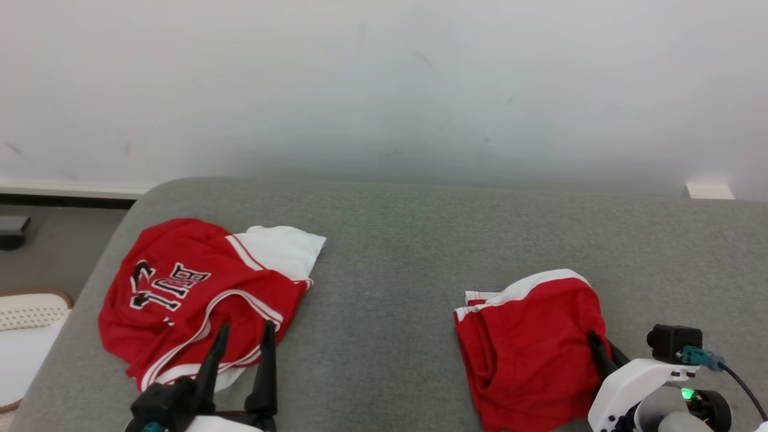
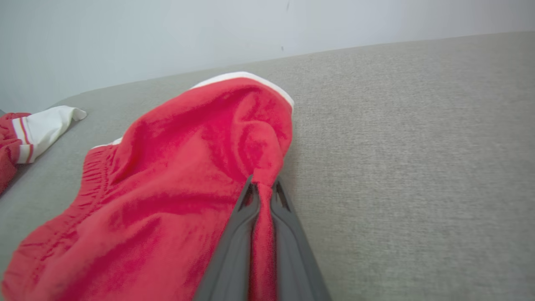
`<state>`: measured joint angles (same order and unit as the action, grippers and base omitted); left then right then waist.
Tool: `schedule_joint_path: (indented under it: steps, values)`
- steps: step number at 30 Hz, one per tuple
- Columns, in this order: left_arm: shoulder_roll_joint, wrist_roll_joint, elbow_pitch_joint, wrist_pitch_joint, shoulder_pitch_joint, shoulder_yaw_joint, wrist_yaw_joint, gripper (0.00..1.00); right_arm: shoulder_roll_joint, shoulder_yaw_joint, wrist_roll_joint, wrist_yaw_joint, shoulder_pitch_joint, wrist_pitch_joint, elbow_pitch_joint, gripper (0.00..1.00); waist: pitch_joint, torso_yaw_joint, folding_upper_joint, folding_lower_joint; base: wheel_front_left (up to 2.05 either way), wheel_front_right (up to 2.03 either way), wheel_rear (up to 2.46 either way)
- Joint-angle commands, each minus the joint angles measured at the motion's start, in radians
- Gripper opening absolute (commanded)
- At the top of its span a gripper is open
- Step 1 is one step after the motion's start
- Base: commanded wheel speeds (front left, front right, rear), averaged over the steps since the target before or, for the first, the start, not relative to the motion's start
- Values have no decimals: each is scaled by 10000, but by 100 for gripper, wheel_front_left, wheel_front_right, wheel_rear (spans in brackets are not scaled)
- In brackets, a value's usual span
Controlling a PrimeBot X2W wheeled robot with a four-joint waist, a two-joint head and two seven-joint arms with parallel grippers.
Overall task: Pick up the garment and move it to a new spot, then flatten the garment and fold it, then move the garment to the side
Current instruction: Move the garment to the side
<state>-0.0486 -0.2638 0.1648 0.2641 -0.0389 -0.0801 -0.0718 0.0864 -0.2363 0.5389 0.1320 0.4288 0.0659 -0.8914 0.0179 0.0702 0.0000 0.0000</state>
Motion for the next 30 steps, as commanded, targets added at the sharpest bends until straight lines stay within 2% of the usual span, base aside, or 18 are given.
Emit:
schedule_joint_path:
  steps: [1, 9, 14, 23, 30]
  values:
    - [-36, 71, -10, 2, -140, -181, -52, 100, 243, -15, 63, -26, 180, 20, 85, 0, -7, -495, 0, 0, 0, 0, 0]
    - [-35, 29, 152, 2, -541, -1141, -110, 100, 870, 73, 85, -25, 420, 48, 343, 0, -154, -2100, 0, 0, 0, 0, 0]
    - [-35, -46, 291, 2, -729, -1602, -113, 100, 1002, 179, 288, -25, 291, 98, 554, 0, -252, -3063, 0, 0, 0, 0, 0]
    - [-38, 362, 630, 2, -1119, -2389, -100, 100, 1097, 332, 547, -25, 106, 243, 917, 0, -509, -3756, 0, 0, 0, 0, 0]
    - [-40, 610, 796, 2, -1619, -2620, -194, 100, 1260, 292, 666, -25, 672, 264, 1218, 0, -1275, -3573, 0, 0, 0, 0, 0]
